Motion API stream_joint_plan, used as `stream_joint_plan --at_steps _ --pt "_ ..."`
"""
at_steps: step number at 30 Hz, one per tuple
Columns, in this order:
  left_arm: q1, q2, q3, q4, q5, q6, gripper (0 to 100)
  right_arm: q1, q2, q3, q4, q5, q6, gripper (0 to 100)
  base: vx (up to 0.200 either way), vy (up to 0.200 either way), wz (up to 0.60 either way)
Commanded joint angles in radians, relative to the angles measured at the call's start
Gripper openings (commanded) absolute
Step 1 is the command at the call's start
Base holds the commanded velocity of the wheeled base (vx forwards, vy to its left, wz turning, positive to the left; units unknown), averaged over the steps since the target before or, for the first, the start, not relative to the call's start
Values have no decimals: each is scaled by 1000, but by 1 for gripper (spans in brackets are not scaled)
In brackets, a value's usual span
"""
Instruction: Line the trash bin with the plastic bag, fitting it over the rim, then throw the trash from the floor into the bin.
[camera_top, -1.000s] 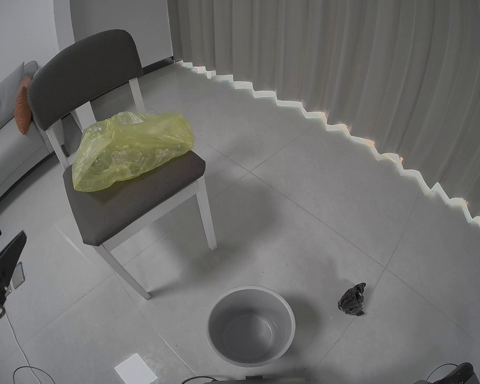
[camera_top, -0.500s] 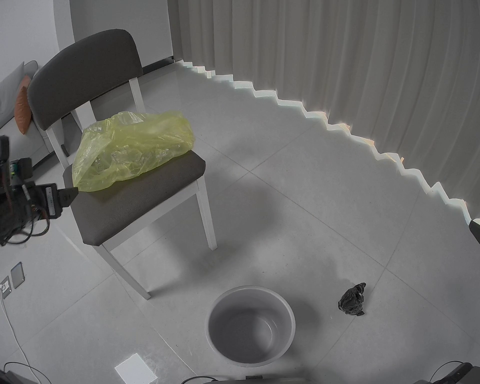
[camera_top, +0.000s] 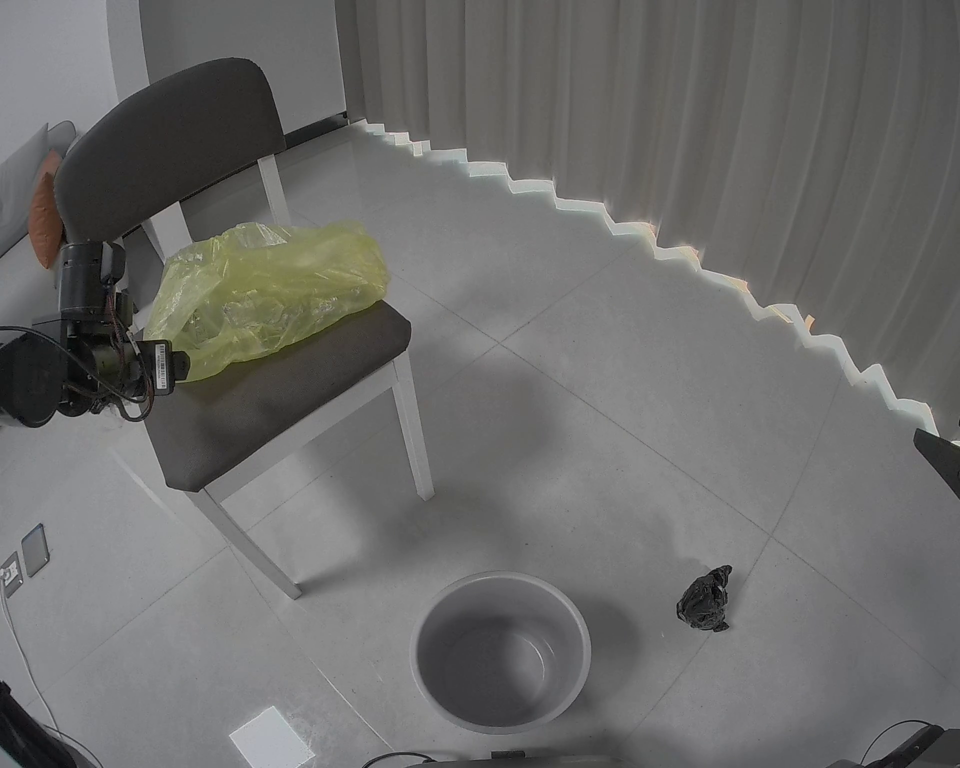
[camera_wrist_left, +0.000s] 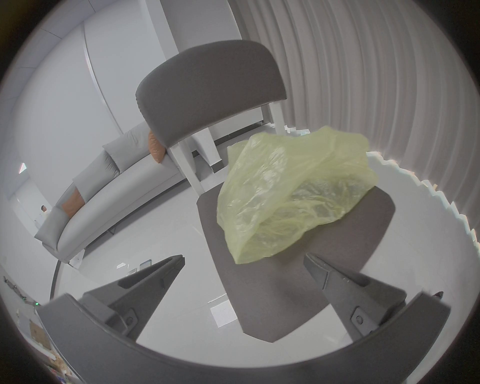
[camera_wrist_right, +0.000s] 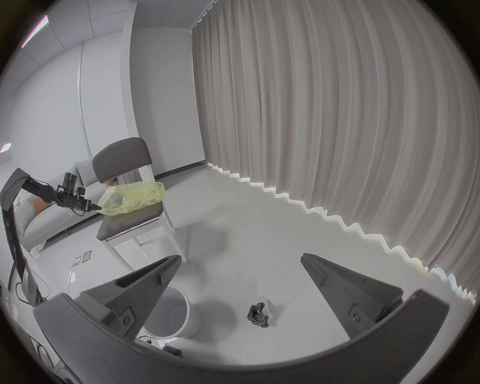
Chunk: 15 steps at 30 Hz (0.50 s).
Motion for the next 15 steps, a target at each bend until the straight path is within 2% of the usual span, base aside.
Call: stream_joint_plan --at_steps 1,7,15 --pt "27 61 -31 -2 6 0 100 2 10 1 0 3 0 100 0 0 0" --pt "68 90 -104 -14 3 -9 100 9 10 13 -4 12 -7 100 0 0 0" --pt "78 126 -104 -74 -5 -9 100 9 14 20 -6 12 -10 100 0 0 0"
